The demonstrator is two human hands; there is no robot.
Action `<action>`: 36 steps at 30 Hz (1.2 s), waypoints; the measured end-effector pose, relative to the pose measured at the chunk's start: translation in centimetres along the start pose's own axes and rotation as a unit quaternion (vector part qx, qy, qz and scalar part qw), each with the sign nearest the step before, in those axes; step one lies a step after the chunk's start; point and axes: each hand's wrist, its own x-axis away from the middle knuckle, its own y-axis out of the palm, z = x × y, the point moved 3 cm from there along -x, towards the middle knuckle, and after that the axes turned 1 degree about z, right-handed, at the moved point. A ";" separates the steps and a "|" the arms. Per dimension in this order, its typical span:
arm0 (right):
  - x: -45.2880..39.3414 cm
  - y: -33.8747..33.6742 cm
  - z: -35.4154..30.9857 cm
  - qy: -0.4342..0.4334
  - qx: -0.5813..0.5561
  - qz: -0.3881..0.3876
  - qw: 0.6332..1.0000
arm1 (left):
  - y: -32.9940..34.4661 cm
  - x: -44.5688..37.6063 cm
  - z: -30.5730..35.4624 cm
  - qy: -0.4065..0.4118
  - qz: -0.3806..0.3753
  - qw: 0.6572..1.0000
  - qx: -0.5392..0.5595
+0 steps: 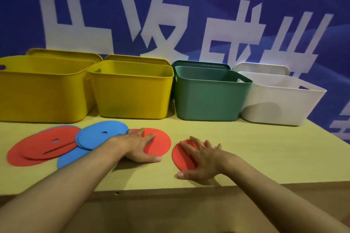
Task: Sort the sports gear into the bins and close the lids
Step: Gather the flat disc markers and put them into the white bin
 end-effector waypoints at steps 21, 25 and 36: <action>-1.8 -4.0 -5.3 -0.038 -0.031 0.300 0.953 | 0.1 3.1 -4.1 0.072 0.093 0.992 0.052; -4.7 -2.4 -10.1 -0.082 0.023 0.123 0.989 | 0.4 4.6 -8.0 0.026 0.062 0.996 0.050; -6.6 -2.4 -10.9 -0.051 0.031 0.088 0.994 | 3.1 4.7 -9.3 0.024 0.054 0.998 0.014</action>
